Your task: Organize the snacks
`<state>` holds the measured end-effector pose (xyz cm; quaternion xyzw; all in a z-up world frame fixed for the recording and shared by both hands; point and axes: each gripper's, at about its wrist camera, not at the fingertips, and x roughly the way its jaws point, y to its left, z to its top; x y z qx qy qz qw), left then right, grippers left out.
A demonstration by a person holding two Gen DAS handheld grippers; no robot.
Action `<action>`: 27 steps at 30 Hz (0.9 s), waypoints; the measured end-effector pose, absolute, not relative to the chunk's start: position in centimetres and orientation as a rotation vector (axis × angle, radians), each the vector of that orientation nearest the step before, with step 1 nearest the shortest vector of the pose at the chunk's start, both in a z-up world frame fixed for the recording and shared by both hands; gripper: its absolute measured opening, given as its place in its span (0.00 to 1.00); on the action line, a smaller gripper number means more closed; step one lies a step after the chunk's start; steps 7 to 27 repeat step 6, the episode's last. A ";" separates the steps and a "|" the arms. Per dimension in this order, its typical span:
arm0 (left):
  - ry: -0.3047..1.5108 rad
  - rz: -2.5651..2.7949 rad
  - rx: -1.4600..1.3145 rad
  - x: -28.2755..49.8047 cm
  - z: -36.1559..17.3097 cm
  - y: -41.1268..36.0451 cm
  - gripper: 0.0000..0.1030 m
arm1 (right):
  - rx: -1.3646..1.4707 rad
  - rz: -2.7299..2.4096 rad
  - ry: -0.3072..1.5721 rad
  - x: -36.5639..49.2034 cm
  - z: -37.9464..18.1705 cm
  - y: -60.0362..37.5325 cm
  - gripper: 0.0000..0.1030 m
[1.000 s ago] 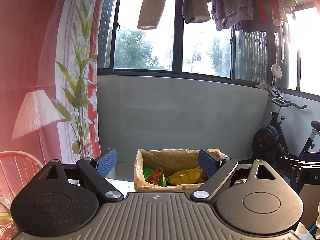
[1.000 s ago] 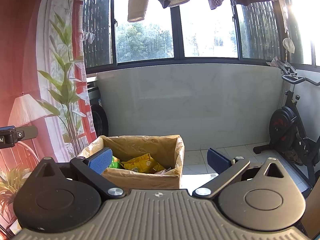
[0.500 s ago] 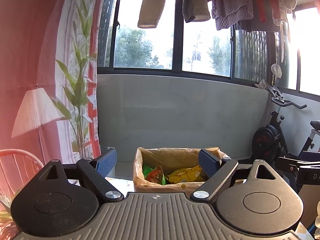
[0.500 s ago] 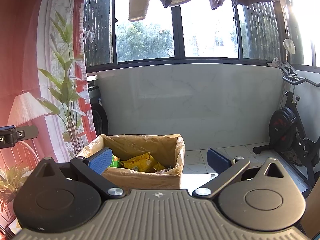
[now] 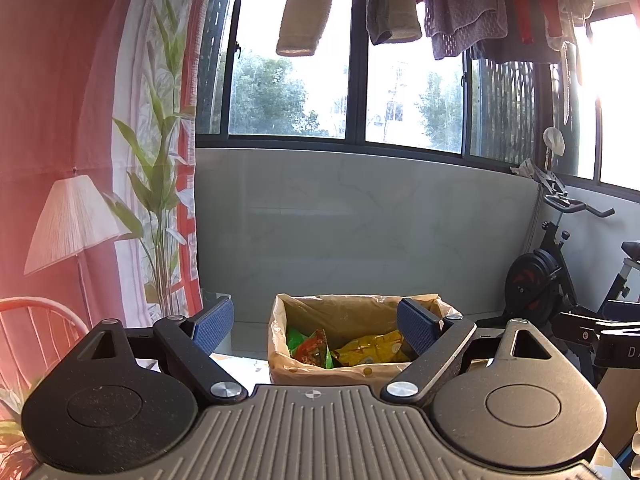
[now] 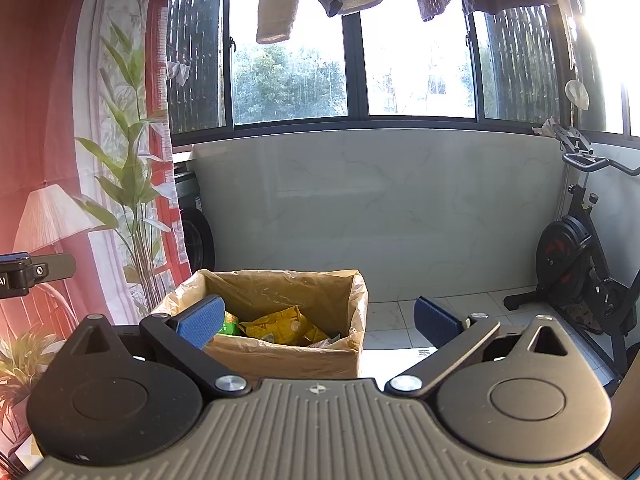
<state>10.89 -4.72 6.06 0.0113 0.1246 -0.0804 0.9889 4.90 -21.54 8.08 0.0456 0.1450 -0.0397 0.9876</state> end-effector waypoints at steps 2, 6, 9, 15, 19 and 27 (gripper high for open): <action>0.250 -0.161 0.022 10.9 6.0 -4.7 0.88 | 0.092 -0.079 0.291 4.9 8.1 -21.6 1.00; 0.253 -0.159 0.020 10.8 6.0 -4.6 0.88 | 0.092 -0.080 0.291 4.9 8.1 -21.6 1.00; 0.253 -0.159 0.020 10.8 6.0 -4.6 0.88 | 0.092 -0.080 0.291 4.9 8.1 -21.6 1.00; 0.253 -0.159 0.020 10.8 6.0 -4.6 0.88 | 0.092 -0.080 0.291 4.9 8.1 -21.6 1.00; 0.253 -0.159 0.020 10.8 6.0 -4.6 0.88 | 0.092 -0.080 0.291 4.9 8.1 -21.6 1.00; 0.253 -0.159 0.020 10.8 6.0 -4.6 0.88 | 0.092 -0.080 0.291 4.9 8.1 -21.6 1.00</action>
